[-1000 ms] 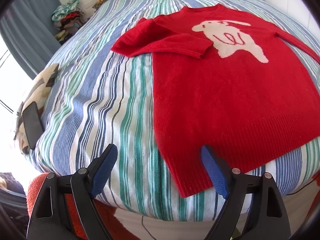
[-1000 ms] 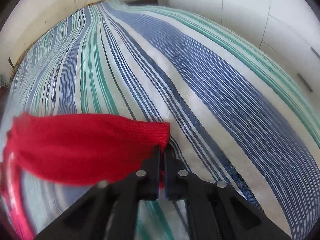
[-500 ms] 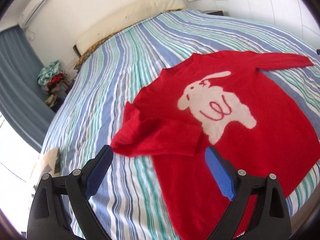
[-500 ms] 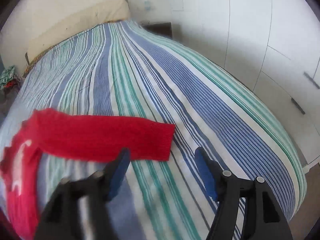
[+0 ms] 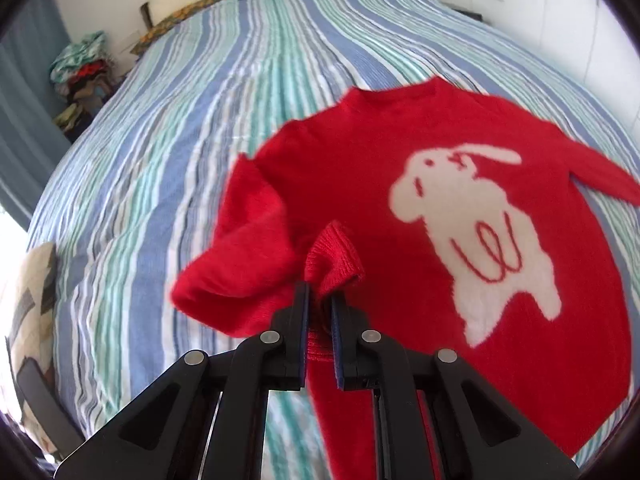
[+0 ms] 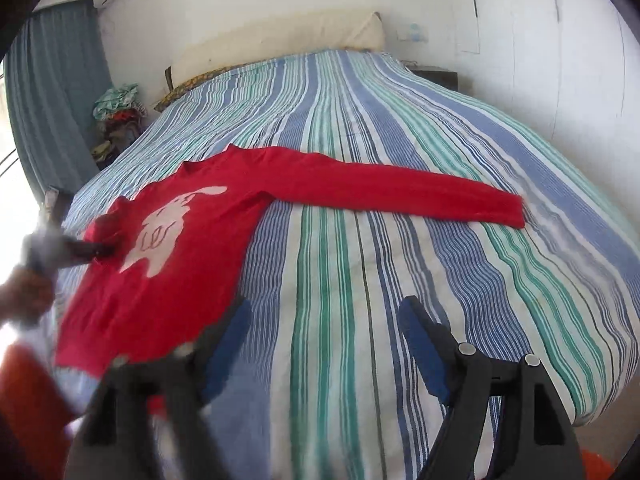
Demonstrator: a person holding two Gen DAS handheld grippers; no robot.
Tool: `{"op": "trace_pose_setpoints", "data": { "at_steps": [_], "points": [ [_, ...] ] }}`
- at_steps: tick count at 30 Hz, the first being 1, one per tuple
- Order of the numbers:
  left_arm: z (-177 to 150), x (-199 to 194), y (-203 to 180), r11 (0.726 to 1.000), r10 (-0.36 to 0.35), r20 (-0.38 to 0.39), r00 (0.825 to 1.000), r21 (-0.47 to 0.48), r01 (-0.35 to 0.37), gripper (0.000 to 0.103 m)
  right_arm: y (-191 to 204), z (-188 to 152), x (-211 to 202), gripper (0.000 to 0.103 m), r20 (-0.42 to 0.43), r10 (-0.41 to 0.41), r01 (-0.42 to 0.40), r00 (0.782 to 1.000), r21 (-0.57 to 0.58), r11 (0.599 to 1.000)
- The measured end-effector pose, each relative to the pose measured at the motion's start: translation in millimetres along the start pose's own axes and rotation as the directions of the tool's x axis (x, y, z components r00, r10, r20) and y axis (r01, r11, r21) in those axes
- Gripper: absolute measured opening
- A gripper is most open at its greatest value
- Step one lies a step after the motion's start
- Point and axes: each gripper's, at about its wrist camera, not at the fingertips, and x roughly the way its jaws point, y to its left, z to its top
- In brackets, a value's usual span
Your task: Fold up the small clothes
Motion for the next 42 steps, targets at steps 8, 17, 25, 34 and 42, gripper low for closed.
{"op": "trace_pose_setpoints", "data": {
  "at_steps": [8, 17, 25, 34, 42],
  "points": [
    [-15, -2, 229, 0.78, 0.392, -0.162, 0.906, -0.463, -0.421, 0.008, -11, -2, 17, 0.076, -0.043, -0.014, 0.015, 0.999, 0.036, 0.999],
    [-55, 41, 258, 0.728, 0.469, -0.305, 0.829, -0.399, -0.558, 0.002, -9, -6, 37, 0.076, -0.11, -0.043, 0.047, 0.993, 0.039, 0.998],
    [-90, 69, 262, 0.751, 0.418, -0.372, 0.829, -0.372, -0.546, 0.001, -7, -7, 44, 0.076, -0.128, -0.056, 0.06, 0.99, 0.028, 0.998],
    [-100, 87, 276, 0.736, 0.425, -0.421, 0.801, -0.354, -0.576, 0.001, -8, -9, 48, 0.076, -0.143, -0.058, 0.063, 0.988, 0.028, 0.998],
    [-95, 111, 276, 0.723, 0.467, -0.479, 0.743, -0.277, -0.633, 0.001, -15, -9, 48, 0.076, -0.143, -0.06, 0.069, 0.988, 0.057, 0.996]
  ]
}}
